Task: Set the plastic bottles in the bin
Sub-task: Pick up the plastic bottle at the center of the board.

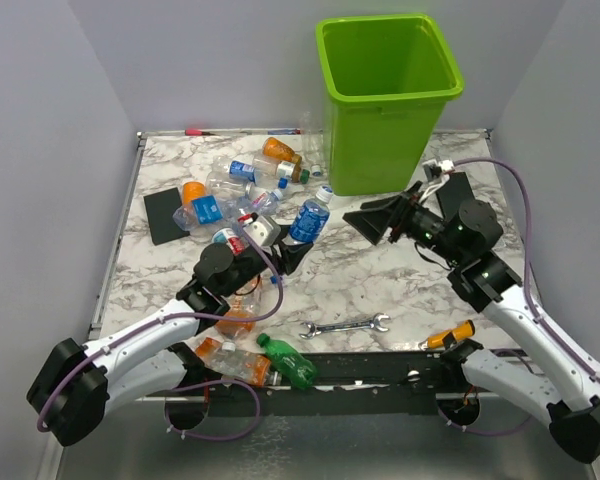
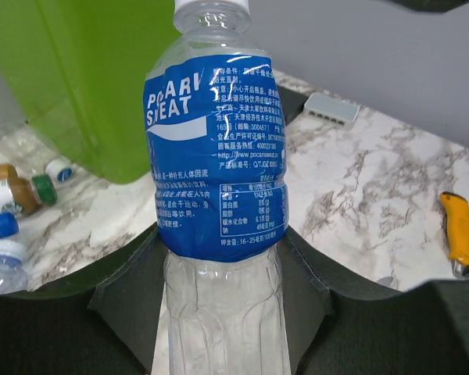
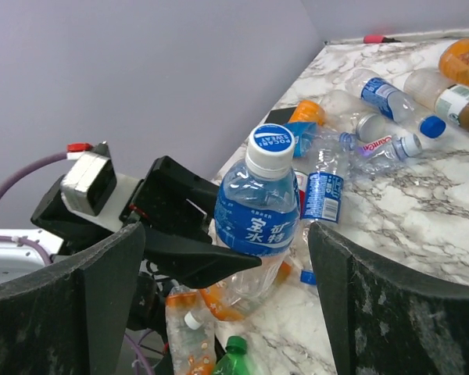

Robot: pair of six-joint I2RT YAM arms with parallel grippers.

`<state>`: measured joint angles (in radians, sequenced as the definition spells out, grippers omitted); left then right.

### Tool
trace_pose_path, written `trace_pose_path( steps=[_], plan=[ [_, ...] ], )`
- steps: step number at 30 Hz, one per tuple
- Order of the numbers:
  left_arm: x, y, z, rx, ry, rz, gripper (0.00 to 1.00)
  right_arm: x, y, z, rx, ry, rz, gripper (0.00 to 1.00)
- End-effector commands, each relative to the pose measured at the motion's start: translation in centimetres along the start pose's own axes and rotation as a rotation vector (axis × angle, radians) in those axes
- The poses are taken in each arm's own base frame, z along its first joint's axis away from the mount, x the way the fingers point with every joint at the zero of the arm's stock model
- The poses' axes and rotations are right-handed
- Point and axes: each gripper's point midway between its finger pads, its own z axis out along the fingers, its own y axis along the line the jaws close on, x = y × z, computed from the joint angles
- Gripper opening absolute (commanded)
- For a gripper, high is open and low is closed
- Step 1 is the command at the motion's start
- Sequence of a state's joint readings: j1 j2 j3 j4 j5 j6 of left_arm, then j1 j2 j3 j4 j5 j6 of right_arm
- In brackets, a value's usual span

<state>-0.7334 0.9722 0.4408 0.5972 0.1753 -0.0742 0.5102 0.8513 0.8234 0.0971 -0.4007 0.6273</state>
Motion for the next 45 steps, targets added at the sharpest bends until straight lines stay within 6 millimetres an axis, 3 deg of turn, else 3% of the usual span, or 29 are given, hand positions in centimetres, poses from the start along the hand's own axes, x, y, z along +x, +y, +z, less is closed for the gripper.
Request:
trace_pose_path(
  steps=[1,7,19,24,26,30,34,36,40,45],
  plan=[
    [-4.7,-1.5,-0.1,0.073,-0.166,0.039,0.36,-1.6,0.5,2.7,0.031,-0.070,-0.012,0.87],
    [-4.5,-2.2,-0.5,0.092,-0.166,0.034,0.35,-1.6,1.4,5.5,0.012,-0.087,0.008,0.85],
    [-3.4,-3.5,-0.2,0.130,-0.137,0.012,0.35,-1.1,0.5,7.8,0.036,-0.081,0.038,0.67],
    [-3.3,-3.6,-0.1,0.127,-0.136,0.013,0.36,0.2,0.5,8.3,0.036,-0.028,0.039,0.48],
    [-3.4,-3.5,-0.1,0.120,-0.138,0.011,0.43,0.6,0.6,8.3,0.032,-0.015,0.031,0.37],
    [-3.2,-3.4,-0.1,0.114,-0.121,0.006,0.77,1.1,0.8,8.0,0.034,0.020,-0.019,0.20],
    [-2.7,-3.6,0.1,0.124,-0.094,-0.002,0.85,1.4,1.0,7.8,0.032,0.073,-0.071,0.06],
    [-2.4,-3.9,0.3,0.139,-0.079,-0.008,0.85,1.3,1.5,7.7,0.018,0.089,-0.082,0.01],
    [-1.6,-4.1,0.8,0.152,-0.049,-0.021,0.81,1.6,3.0,7.9,-0.028,0.120,-0.082,0.00],
    [-1.1,-4.2,1.0,0.156,-0.033,-0.027,0.50,2.3,5.0,8.5,-0.085,0.161,-0.093,0.01]
  ],
)
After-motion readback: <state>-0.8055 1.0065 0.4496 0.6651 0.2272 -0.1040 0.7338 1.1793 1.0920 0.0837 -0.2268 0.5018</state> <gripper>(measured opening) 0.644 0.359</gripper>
